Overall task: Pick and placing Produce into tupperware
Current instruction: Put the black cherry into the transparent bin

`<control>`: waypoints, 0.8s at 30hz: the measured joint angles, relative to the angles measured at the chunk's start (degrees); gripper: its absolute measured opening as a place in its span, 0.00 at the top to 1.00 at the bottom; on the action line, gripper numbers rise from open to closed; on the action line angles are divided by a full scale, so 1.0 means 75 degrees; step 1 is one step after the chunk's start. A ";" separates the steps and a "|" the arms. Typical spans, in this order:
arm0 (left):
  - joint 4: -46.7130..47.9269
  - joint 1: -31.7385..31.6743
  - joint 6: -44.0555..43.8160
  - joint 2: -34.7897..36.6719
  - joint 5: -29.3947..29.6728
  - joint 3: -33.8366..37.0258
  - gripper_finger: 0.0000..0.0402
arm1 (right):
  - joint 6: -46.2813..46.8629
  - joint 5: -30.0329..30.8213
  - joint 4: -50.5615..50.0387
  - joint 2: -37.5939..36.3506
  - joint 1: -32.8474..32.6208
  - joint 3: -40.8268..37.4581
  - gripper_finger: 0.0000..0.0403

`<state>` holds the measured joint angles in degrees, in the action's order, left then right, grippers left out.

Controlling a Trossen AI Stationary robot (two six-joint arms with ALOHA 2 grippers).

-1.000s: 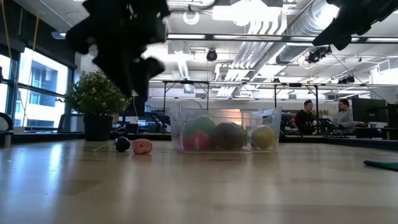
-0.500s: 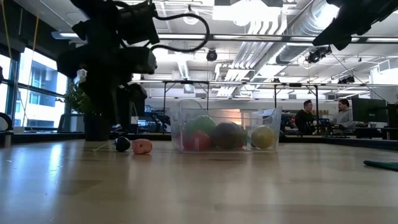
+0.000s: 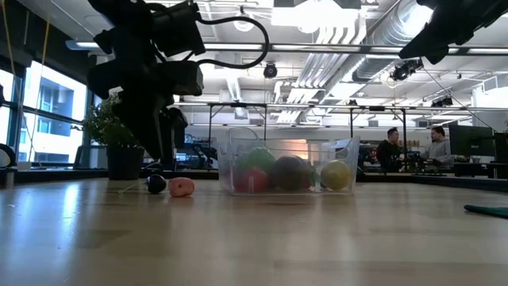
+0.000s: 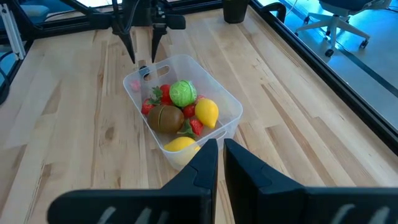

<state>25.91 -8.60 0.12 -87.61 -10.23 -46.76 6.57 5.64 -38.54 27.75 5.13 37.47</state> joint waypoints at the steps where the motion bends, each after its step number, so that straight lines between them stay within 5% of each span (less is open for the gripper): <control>1: 0.0000 0.0000 0.0000 0.0000 0.0019 0.0000 0.55 | -0.0001 0.0001 0.0002 0.0000 -0.0001 -0.0001 0.95; 24: -0.0202 0.0606 -0.0230 -0.0583 0.0991 0.0000 0.55 | -0.0002 0.0002 -0.0001 -0.0003 0.0000 -0.0001 0.95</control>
<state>24.40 -4.06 -1.60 -91.98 -2.80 -46.76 6.55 5.65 -38.54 27.73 5.13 37.46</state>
